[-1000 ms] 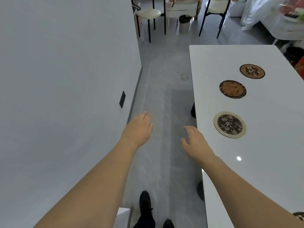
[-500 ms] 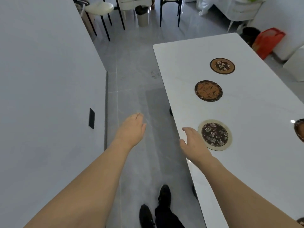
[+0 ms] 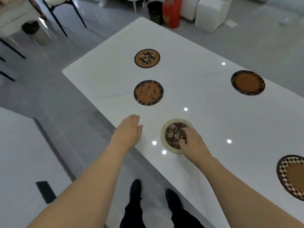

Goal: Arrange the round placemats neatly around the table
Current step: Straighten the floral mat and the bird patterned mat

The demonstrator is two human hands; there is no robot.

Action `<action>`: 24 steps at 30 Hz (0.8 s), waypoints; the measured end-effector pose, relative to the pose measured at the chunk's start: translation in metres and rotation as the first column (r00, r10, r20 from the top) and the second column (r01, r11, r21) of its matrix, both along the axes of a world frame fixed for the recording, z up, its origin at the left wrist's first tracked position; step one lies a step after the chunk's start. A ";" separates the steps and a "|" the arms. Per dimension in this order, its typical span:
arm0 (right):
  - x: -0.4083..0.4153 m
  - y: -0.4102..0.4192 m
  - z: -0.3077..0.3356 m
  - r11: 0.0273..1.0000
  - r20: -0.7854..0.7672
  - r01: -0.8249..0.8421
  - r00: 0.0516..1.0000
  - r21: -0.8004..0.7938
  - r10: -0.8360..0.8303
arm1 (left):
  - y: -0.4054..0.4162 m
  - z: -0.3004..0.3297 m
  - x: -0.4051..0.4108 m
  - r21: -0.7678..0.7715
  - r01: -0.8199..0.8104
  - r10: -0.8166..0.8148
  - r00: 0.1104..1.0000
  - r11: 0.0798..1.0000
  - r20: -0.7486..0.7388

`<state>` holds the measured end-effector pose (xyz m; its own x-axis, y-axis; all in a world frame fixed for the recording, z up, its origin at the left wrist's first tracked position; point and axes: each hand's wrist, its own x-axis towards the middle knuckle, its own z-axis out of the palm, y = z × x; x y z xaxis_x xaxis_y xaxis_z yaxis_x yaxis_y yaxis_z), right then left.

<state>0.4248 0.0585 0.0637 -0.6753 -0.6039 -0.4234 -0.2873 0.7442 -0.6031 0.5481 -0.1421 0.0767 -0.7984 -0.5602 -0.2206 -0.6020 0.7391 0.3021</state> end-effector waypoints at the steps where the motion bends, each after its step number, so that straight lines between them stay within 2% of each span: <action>1: -0.002 0.005 -0.003 0.998 -0.005 0.059 0.998 0.005 -0.059 | -0.002 -0.003 -0.015 0.001 0.057 -0.057 0.998 0.998 -0.002; 5: 0.007 0.023 -0.004 0.955 0.009 0.293 0.956 0.042 -0.293 | 0.000 -0.009 -0.062 0.027 0.302 -0.302 0.953 0.953 -0.008; 9: 0.025 0.033 -0.016 0.861 0.059 0.507 0.859 0.044 -0.508 | 0.006 -0.021 -0.092 0.048 0.502 -0.502 0.865 0.863 -0.020; 14: 0.020 0.027 -0.037 0.718 0.139 0.695 0.710 0.014 -0.690 | 0.007 -0.057 -0.114 0.072 0.603 -0.604 0.797 0.794 -0.012; 17: 0.001 0.015 -0.066 0.650 0.161 0.759 0.638 0.030 -0.753 | 0.007 -0.095 -0.120 0.033 0.581 -0.582 0.813 0.813 0.023; 19: -0.011 0.005 -0.087 0.680 0.042 0.732 0.679 0.029 -0.733 | 0.011 -0.118 -0.116 -0.037 0.523 -0.524 0.852 0.851 0.004; 21: -0.015 -0.005 -0.107 0.767 -0.214 0.641 0.753 0.027 -0.622 | 0.014 -0.132 -0.108 -0.104 0.471 -0.478 0.876 0.876 -0.058; 22: -0.013 -0.010 -0.117 0.799 -0.339 0.600 0.760 0.037 -0.555 | 0.014 -0.137 -0.105 -0.124 0.453 -0.465 0.881 0.883 -0.091; 24: -0.007 -0.017 -0.132 0.805 -0.500 0.593 0.707 0.033 -0.501 | 0.014 -0.144 -0.105 -0.135 0.445 -0.460 0.878 0.886 -0.127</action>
